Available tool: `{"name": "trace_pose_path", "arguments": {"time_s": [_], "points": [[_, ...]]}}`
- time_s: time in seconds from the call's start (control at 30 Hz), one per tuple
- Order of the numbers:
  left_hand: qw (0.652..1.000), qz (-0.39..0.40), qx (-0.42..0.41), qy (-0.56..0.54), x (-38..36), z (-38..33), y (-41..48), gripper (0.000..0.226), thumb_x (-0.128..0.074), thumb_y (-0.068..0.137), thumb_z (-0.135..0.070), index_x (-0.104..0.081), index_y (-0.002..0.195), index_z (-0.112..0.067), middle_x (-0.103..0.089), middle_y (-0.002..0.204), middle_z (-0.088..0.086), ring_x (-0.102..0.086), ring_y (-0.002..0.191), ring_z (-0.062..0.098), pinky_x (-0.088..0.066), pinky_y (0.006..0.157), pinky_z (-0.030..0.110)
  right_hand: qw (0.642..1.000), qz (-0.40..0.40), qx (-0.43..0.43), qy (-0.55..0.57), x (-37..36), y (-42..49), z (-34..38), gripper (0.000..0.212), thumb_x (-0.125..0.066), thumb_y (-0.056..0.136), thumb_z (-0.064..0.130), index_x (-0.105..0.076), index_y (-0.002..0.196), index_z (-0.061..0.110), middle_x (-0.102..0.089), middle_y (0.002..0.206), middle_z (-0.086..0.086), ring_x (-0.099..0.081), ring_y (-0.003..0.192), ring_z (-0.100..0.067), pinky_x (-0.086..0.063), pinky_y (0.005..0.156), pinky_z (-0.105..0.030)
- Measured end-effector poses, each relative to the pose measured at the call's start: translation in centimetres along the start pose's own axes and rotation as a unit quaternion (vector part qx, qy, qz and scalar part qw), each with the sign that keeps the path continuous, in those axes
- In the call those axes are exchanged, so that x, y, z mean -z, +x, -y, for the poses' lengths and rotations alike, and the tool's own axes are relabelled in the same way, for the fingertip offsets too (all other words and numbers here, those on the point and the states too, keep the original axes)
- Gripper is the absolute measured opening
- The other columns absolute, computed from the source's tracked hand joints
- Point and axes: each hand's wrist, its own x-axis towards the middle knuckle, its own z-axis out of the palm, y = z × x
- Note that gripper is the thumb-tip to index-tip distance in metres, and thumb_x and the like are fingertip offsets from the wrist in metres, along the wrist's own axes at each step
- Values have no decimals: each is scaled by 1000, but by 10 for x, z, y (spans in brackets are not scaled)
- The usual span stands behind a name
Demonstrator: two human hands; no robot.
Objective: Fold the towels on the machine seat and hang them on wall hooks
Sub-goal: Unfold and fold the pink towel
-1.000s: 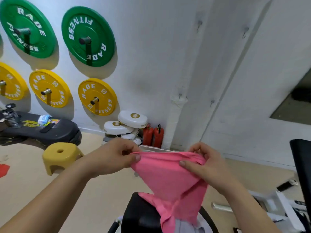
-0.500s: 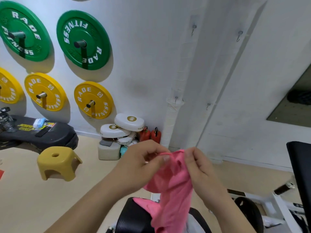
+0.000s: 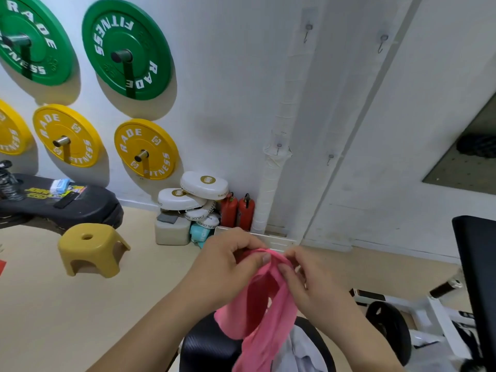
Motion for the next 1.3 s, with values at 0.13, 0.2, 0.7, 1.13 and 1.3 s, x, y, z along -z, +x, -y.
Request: {"name": "trace_pose_path", "arguments": {"time_s": [0.13,0.2,0.7,1.13,1.3], "points": [[997,-58,-7,58,16,-3,-1,14,-80,85,-19,-77,84,-33,-70,82,-13,-65,85,1,-46,73,10,999,-42,-31,-2,-7,-7,0,35,-59,86,11,-54,101,41,-58,102,21,-61,88,-5,-55,73,-33],[990,-119,1,73,31,-1,0,15,-79,86,-19,-76,83,-33,-70,82,-14,-62,88,-4,-43,73,6,995,-72,-62,17,-6,-9,-3,40,-63,83,2,-56,95,39,-60,99,20,-64,86,-4,-55,73,-29],[991,48,-64,107,34,15,-35,7,-79,84,-25,-77,89,-29,-64,84,-11,-62,86,7,-47,76,17,972,-20,-116,203,-9,-14,16,22,-71,94,11,-82,86,28,-79,85,14,-72,85,0,-52,78,-13],[997,21,-13,73,-17,16,-41,7,-74,88,-30,-73,93,-34,-68,86,-14,-63,87,2,-47,73,17,930,-38,-151,332,-9,-21,20,3,-80,85,7,-78,86,9,-79,80,-8,-74,76,-17,-60,72,-23],[997,-46,4,69,-3,14,-40,9,-73,91,-19,-72,87,-27,-68,84,-13,-63,84,4,-44,69,8,951,25,-142,272,-13,-31,8,6,-77,88,8,-77,87,14,-71,71,3,-62,66,-6,-50,63,-18]]}}
